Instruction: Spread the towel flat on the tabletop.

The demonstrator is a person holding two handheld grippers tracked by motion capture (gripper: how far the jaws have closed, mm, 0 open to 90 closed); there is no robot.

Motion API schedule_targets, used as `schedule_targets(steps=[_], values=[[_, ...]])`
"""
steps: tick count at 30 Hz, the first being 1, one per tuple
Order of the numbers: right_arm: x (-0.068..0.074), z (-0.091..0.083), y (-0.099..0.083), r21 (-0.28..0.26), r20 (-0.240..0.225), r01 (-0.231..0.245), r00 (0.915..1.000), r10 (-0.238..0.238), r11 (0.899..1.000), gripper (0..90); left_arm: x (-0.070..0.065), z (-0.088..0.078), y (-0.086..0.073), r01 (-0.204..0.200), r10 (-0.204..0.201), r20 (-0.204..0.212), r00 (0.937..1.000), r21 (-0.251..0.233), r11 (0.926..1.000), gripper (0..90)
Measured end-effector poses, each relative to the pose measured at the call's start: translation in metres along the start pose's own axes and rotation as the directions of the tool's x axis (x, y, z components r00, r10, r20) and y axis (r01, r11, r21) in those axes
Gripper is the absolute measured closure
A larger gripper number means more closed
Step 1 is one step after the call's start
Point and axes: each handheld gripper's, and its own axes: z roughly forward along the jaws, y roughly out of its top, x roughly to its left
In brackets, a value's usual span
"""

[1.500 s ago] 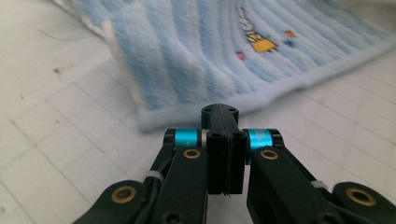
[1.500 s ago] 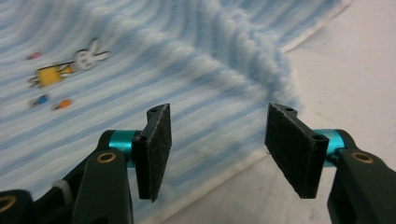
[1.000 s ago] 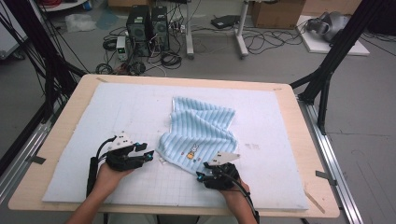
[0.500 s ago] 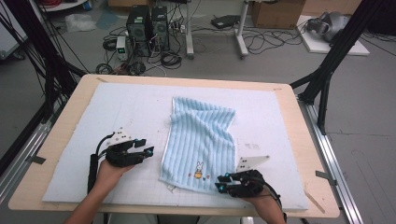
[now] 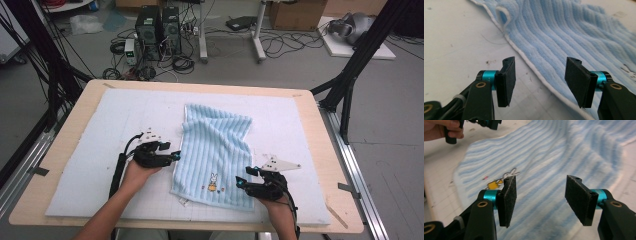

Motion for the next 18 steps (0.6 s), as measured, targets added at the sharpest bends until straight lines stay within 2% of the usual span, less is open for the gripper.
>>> schedule_targets(steps=[1, 3, 7, 10, 11, 12, 13, 14, 15, 16, 18], values=[[-0.002, 0.0, 0.0, 0.0, 0.002, -0.004, 1.0, 0.004, 1.0, 41.5, -0.001, 0.006, 0.002, 0.002, -0.002, -0.001, 1.0, 0.014, 0.9999, 42.2], [-0.005, 0.001, 0.0, 0.001, 0.028, -0.003, 0.9996, 0.003, 1.0, 41.3, -0.004, 0.015, 0.005, -0.022, 0.022, -0.006, 0.9997, 0.036, 0.9991, 41.8], [-0.01, 0.003, 0.002, 0.004, 0.04, -0.015, 0.9991, 0.015, 1.0, 40.3, -0.01, 0.029, 0.006, -0.08, 0.081, -0.014, 0.9966, 0.077, 0.9938, 41.5], [-0.015, 0.006, 0.004, 0.005, 0.068, -0.008, 0.9976, 0.008, 1.0, 38.7, -0.013, 0.034, 0.006, -0.135, 0.138, -0.03, 0.9899, 0.094, 0.9864, 42.4], [-0.017, 0.006, 0.005, 0.002, 0.074, -0.01, 0.9972, 0.01, 1.0, 38.4, -0.014, 0.034, 0.006, -0.159, 0.161, -0.021, 0.9867, 0.094, 0.9828, 44.9], [-0.018, 0.007, 0.006, 0.001, 0.084, -0.007, 0.9965, 0.007, 1.0, 37.7, -0.015, 0.033, 0.006, -0.182, 0.182, 0.01, 0.9833, 0.089, 0.9793, 52.7], [-0.019, 0.008, 0.007, -0.002, 0.093, -0.008, 0.9957, 0.008, 1.0, 37.2, -0.018, 0.032, 0.006, -0.213, 0.211, 0.034, 0.977, 0.09, 0.9729, 67.2], [-0.021, 0.009, 0.008, -0.002, 0.094, -0.007, 0.9955, 0.007, 1.0, 37.2, -0.022, 0.031, 0.006, -0.247, 0.244, 0.035, 0.9691, 0.097, 0.9643, 77.1], [-0.022, 0.01, 0.01, 0.0, 0.102, -0.003, 0.9948, 0.003, 1.0, 37.3, -0.027, 0.03, 0.006, -0.276, 0.274, 0.027, 0.9612, 0.106, 0.9554, 81.3], [-0.022, 0.011, 0.011, 0.004, 0.106, -0.003, 0.9944, 0.003, 1.0, 37.7, -0.028, 0.029, 0.006, -0.28, 0.278, 0.033, 0.9601, 0.111, 0.9537, 82.4], [-0.024, 0.012, 0.013, 0.006, 0.107, 0.008, 0.9942, -0.008, 1.0, 37.7, -0.027, 0.025, 0.004, -0.264, 0.26, 0.051, 0.9642, 0.115, 0.9575, 82.9]])
